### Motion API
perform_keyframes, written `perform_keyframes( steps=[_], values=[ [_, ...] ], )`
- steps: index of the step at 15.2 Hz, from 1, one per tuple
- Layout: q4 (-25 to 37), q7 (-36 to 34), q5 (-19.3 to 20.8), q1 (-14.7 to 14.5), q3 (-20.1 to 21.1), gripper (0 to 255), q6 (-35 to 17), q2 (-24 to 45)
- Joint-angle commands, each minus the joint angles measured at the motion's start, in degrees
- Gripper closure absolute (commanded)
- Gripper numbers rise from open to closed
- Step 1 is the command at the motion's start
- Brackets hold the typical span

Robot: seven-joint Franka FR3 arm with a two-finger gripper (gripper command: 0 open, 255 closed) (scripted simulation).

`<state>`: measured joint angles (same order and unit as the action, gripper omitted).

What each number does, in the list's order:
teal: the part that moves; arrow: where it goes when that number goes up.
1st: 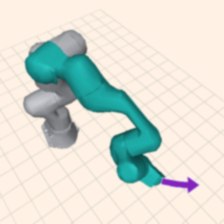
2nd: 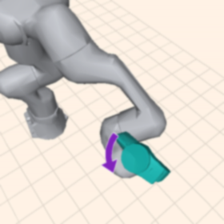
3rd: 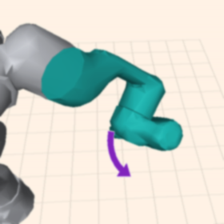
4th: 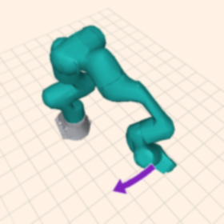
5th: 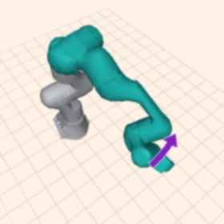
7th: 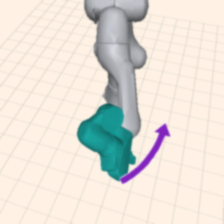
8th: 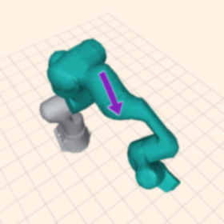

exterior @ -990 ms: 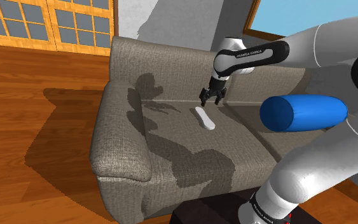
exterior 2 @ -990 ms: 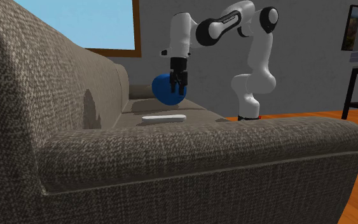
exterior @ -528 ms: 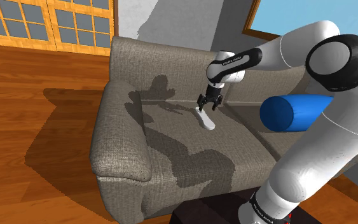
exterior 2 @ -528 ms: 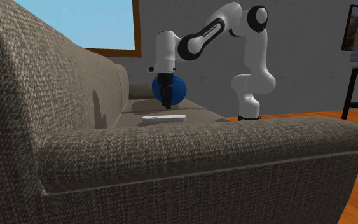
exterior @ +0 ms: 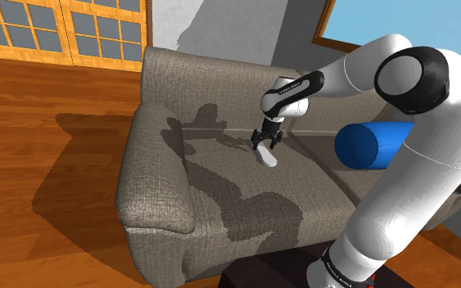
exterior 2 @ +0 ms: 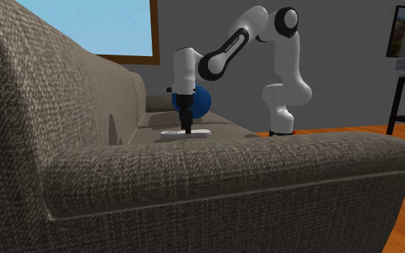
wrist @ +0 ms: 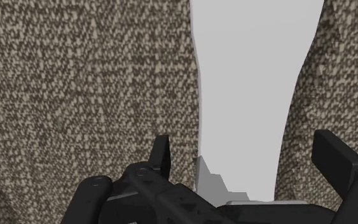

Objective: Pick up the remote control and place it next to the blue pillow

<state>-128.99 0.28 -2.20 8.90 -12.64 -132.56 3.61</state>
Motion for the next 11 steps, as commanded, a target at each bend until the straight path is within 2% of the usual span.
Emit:
perform_keyframes(
  steps=[1, 7, 8, 11],
  values=[
    [-0.13, 0.06, -0.16, -0.01, 0.04, 0, -0.6, 0.46],
    [-0.13, 0.07, -0.16, -0.01, 0.03, 0, -0.59, 0.45],
    [-0.13, 0.07, -0.16, -0.01, 0.03, 255, -0.59, 0.45],
    [-0.13, 0.07, -0.16, -0.01, 0.04, 255, -0.6, 0.46]
  ],
)
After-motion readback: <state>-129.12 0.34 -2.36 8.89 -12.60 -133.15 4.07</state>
